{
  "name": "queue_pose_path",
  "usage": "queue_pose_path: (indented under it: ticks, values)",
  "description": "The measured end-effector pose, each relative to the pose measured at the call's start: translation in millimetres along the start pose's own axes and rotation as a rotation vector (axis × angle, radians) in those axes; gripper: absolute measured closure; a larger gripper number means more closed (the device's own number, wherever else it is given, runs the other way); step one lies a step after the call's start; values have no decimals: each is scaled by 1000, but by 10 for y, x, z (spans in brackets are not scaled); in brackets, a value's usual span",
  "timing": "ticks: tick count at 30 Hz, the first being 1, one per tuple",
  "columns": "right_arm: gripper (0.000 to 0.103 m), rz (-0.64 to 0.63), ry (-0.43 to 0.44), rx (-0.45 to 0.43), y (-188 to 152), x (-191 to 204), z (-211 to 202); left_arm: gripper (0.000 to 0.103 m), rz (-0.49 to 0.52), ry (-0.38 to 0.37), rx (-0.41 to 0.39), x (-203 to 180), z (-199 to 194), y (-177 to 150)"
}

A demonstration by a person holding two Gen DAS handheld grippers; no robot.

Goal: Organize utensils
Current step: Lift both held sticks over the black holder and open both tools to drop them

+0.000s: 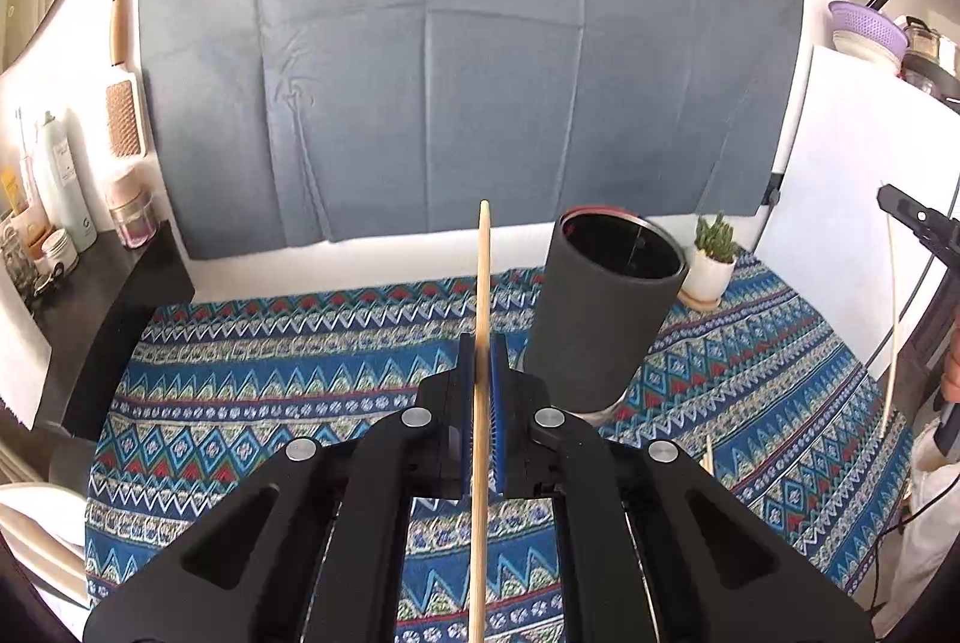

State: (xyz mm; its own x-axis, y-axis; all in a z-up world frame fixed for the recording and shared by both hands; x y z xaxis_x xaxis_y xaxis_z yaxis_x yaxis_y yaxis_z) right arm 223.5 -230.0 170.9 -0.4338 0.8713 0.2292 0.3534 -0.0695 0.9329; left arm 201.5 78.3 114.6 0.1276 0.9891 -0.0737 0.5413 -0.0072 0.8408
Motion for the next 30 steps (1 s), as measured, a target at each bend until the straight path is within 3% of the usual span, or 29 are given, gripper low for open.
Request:
queue_pose_path:
  ticks: [5, 10, 14, 22, 26, 30]
  values:
    - [98, -18, 47, -189, 415, 256, 185, 98, -39, -117, -76, -178, 105, 301]
    - [98, 28, 57, -227, 623, 378, 602, 98, -55, -237, -154, -366, 293, 540]
    - [98, 39, 57, -239, 727, 393, 889, 98, -90, -289, -208, -454, 483, 727]
    - [98, 87, 128, -318, 1009, 428, 1157, 98, -135, -453, -532, -497, 469, 1206]
    - [98, 80, 154, -333, 946, 479, 1299, 98, -147, -428, -665, -441, 527, 1284]
    - [98, 73, 146, -316, 771, 501, 1468, 98, -161, -398, -685, -440, 729, 1226]
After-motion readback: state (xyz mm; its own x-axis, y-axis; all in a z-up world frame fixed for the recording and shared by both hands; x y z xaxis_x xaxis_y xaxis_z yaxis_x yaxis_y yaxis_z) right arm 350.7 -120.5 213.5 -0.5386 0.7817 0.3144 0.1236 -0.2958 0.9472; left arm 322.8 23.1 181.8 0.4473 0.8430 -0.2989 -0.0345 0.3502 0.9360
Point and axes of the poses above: each gripper's, at about its wrist camera, not at the fingertips, and z roughly the way its jaws point, x to its left, y to its top, the point moved 8 cm from there along z, roughly the way its jaws point
